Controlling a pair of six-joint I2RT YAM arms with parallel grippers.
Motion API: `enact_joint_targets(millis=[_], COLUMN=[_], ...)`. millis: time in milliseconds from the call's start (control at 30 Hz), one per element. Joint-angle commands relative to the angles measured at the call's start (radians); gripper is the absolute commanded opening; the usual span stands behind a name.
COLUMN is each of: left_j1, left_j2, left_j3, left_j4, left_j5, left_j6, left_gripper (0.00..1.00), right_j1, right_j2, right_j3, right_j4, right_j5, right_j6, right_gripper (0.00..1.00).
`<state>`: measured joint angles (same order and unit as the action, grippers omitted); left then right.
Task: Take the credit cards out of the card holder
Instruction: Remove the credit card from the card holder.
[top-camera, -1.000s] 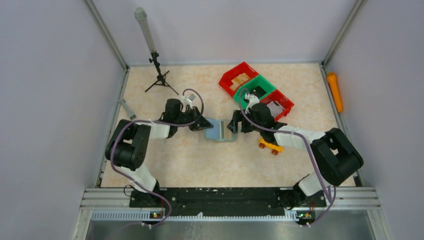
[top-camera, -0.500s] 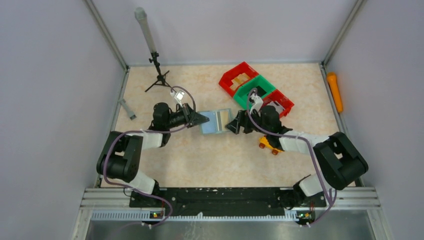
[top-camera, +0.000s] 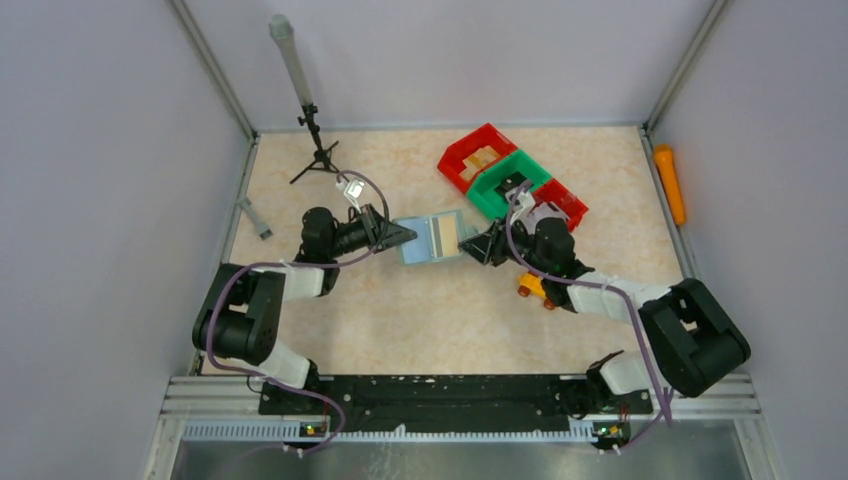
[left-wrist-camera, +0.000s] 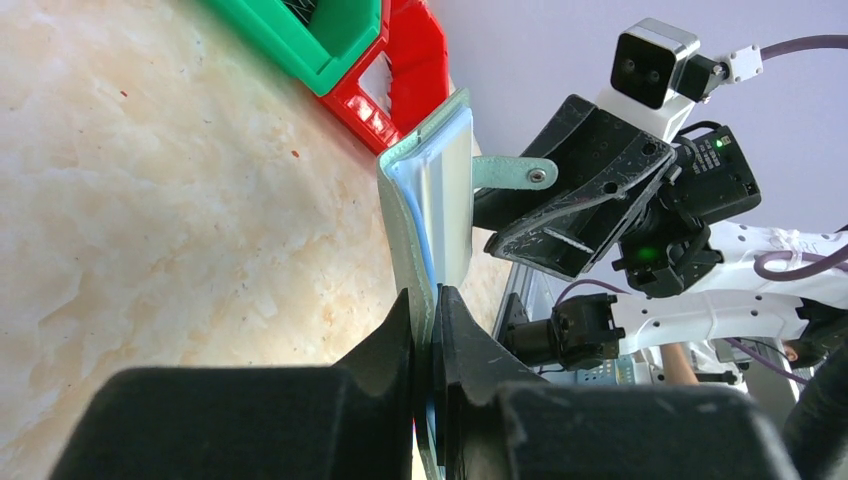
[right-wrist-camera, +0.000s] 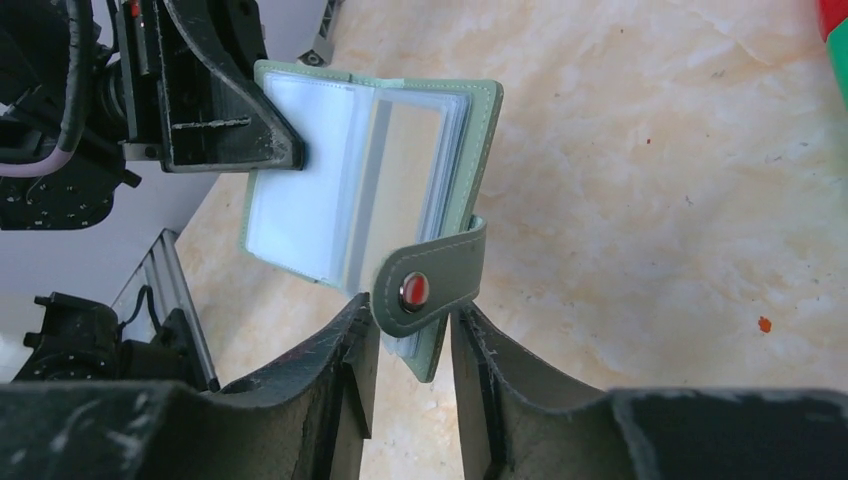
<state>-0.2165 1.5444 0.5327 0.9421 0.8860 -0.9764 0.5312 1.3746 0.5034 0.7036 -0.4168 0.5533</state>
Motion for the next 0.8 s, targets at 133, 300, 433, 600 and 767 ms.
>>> enact_joint_targets(millis=[133,300,433,600,767], left_j1=[0.003,0.003,0.003,0.003,0.003], left_j2=[-0.045,-0.046,-0.037,-0.003,0.022], left_j3=[-0.009,-0.012,-0.016,-0.024,-0.026], left_j4=[0.087,0.102,0.16,0.283,0.369], left_j5=[0.026,0.031,0.044,0.071,0.089], left_j6=[-0.007,-0.013,-0.042,-0.11,-0.16], left_gripper=[0.0,0.0,0.0,0.0,0.0], right_j1=[-0.008,-0.008,-0.008,-0.008,-0.008], right_j2=[-0.026,-0.017,0.001,0.023,0.032], right_j3=[-0.006,-0.001,0.009,0.023,0.03], right_j4=[0.083,0.09,0.095,0.09,0.076], right_j5=[-0.018,-0.04,-0.072,-0.095,-0.093], right_j6=[0.002,0.002,0.0,0.003,0.004], right_gripper=[0.26,0.18,0.16,0.18,0.23])
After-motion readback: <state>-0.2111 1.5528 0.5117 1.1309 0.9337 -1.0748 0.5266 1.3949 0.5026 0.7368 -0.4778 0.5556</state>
